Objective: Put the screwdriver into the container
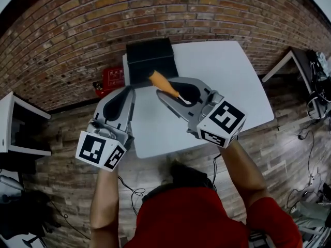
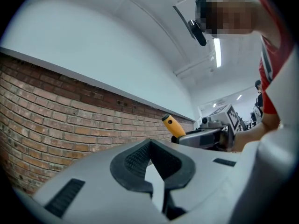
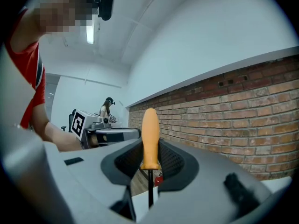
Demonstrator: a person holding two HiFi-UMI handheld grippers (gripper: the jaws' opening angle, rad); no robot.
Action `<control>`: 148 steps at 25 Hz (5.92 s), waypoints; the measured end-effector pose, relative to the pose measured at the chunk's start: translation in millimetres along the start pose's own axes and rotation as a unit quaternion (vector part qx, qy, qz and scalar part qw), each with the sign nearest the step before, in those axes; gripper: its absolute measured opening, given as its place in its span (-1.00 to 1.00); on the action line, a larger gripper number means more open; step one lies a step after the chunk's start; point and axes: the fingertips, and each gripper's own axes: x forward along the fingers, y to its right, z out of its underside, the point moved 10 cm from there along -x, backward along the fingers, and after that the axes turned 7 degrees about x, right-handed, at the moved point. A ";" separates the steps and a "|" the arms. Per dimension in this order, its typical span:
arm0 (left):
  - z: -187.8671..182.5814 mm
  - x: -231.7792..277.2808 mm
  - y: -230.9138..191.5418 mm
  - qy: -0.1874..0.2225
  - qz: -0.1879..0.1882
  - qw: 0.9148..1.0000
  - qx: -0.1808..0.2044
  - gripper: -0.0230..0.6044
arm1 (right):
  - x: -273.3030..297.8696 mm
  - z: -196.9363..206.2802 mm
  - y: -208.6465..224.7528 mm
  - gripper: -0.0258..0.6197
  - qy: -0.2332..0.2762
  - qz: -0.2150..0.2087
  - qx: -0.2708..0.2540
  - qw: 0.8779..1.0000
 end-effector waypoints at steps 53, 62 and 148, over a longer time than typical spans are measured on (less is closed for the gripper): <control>166.0 137.7 -151.8 -0.065 -0.045 0.996 -0.032 -0.89 | 236.4 162.8 217.0 -0.60 -0.370 -0.064 -0.068 0.924; 185.9 144.9 -158.6 -0.077 -0.049 0.995 -0.043 -0.89 | 253.9 193.0 228.5 -0.60 -0.416 -0.066 -0.071 0.904; 69.2 95.5 -56.4 -0.013 0.006 1.000 -0.020 -0.89 | 86.3 46.4 95.2 -0.83 0.030 -0.003 0.005 1.000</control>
